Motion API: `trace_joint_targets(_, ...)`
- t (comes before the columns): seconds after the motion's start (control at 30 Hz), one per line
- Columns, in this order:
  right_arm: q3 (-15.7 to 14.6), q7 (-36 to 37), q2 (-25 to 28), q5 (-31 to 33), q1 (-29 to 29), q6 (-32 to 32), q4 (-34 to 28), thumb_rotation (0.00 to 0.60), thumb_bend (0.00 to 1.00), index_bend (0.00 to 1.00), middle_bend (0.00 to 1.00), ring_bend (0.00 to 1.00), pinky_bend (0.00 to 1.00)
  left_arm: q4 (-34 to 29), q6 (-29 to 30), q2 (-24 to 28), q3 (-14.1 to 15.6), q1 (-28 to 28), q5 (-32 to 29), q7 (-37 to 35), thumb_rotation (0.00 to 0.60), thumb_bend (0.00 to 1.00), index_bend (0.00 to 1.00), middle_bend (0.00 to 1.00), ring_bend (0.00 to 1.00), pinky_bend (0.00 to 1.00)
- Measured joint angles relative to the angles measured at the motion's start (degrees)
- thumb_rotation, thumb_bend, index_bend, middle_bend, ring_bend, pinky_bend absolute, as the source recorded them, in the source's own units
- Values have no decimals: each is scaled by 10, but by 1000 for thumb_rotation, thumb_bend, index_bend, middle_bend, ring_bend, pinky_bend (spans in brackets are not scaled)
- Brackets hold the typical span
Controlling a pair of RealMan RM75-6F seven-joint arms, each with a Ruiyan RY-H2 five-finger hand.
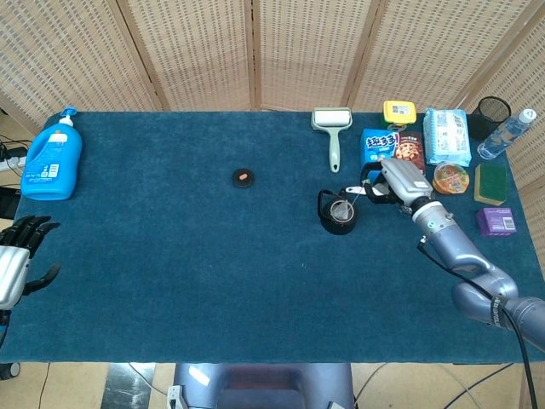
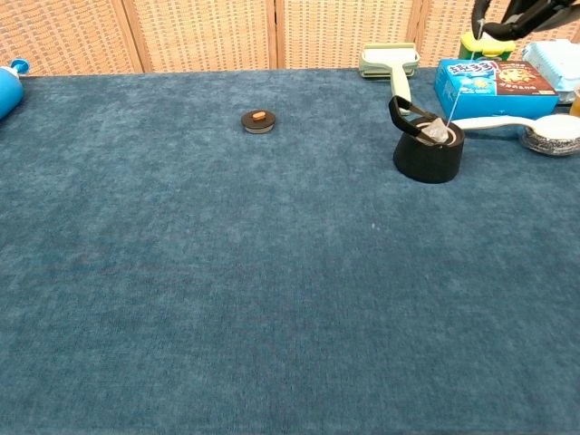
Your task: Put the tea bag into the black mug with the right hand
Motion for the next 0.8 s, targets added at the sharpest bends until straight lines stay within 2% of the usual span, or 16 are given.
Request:
trace_joint_targets(0.17, -15, -7, 1, -6, -12, 2, -5, 600, 678, 587, 1000, 1000, 1000, -3, -2, -1, 0, -4, 5, 2, 600, 314, 213, 179, 134, 227)
trace_joint_targets(0.47, -48, -62, -19, -12, -28, -1, -7, 600, 664, 581, 1000, 1000, 1000, -7, -2, -2, 4, -4, 10, 5, 600, 314, 213, 179, 133, 228)
trace_joint_targets(0.67, -59, -88, -33, 0, -29, -17, 0, 600, 664, 506, 1000, 1000, 1000, -8, 1, 1, 4, -2, 11, 5, 600, 314, 213, 179, 133, 228)
trace_joint_targets(0.8, -61, -94, -32, 1, -30, -24, -1, 600, 667, 420, 1000, 1000, 1000, -9, 1, 1, 5, -2, 12, 4, 600, 313, 213, 179, 133, 227)
